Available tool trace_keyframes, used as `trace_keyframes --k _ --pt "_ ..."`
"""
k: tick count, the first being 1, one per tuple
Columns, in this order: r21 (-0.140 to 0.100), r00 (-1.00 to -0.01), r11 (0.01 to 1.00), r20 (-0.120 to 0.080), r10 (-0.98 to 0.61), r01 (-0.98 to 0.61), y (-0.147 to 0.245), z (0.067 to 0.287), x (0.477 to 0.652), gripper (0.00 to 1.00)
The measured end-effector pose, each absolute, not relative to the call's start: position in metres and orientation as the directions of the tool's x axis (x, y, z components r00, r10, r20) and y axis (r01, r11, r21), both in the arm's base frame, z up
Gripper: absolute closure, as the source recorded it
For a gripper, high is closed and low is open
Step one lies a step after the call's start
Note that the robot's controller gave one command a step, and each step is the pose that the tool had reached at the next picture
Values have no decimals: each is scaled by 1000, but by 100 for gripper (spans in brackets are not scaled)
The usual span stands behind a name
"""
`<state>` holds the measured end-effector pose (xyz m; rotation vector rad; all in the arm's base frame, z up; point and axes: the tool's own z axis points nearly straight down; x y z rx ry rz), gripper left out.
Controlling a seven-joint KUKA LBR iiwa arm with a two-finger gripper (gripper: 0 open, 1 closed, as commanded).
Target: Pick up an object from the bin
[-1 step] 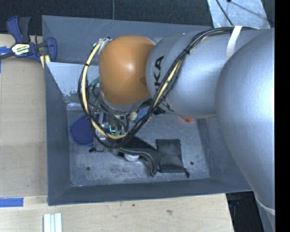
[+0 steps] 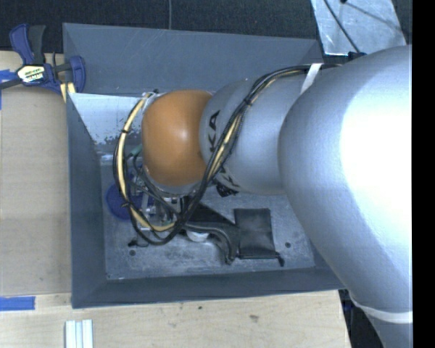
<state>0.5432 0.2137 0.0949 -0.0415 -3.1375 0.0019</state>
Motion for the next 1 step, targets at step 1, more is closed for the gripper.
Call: trace_keyframes --k 1 --pt "2 -1000 1000 -5 20 20 242 70 611 0"
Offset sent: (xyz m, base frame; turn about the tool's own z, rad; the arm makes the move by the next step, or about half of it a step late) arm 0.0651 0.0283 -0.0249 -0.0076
